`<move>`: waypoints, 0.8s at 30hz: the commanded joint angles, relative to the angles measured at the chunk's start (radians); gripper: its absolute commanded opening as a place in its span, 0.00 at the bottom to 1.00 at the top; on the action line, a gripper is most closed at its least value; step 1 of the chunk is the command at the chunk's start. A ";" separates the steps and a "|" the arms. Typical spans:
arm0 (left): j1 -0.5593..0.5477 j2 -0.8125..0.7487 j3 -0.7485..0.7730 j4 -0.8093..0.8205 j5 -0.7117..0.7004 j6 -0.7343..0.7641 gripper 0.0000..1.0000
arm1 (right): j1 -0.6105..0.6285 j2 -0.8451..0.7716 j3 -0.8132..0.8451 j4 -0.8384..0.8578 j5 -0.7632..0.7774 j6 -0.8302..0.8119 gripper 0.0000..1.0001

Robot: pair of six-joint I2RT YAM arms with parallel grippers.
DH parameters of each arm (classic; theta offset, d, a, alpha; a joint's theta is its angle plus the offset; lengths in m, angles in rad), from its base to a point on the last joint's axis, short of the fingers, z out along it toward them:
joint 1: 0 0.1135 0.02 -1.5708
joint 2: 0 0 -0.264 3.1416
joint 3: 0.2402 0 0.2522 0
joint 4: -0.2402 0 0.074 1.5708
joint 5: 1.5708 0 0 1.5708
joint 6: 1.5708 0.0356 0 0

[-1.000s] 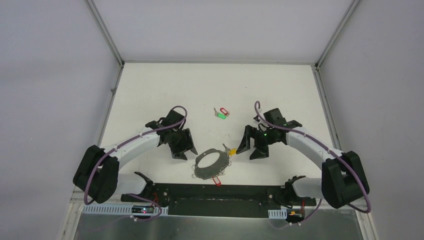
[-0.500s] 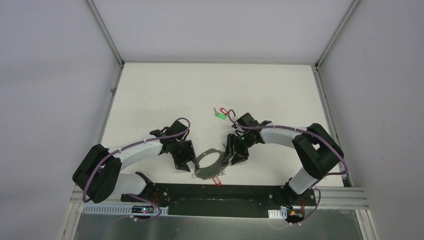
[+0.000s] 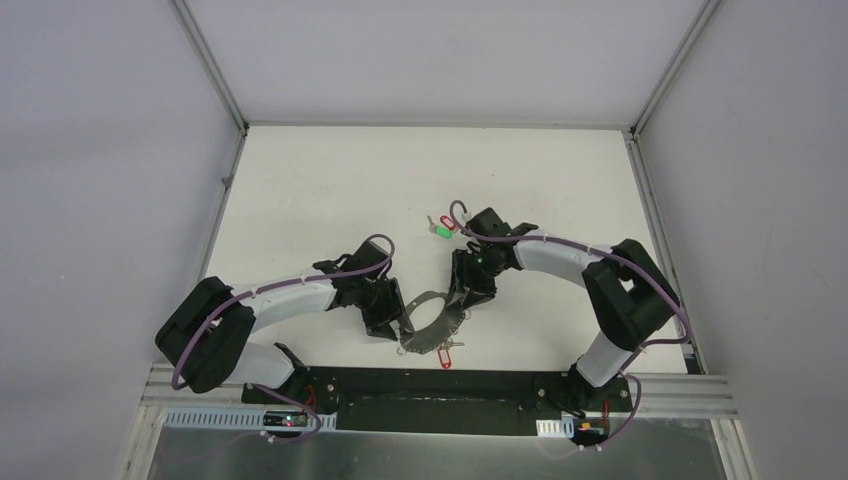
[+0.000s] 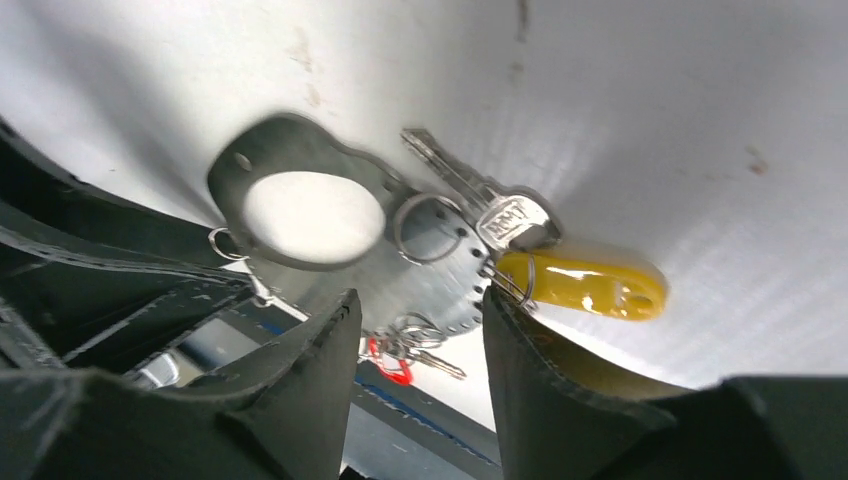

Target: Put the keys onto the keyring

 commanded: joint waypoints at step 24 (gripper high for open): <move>-0.006 -0.257 -0.074 -0.038 -0.130 -0.032 0.50 | -0.150 -0.157 -0.252 0.174 -0.116 0.018 0.34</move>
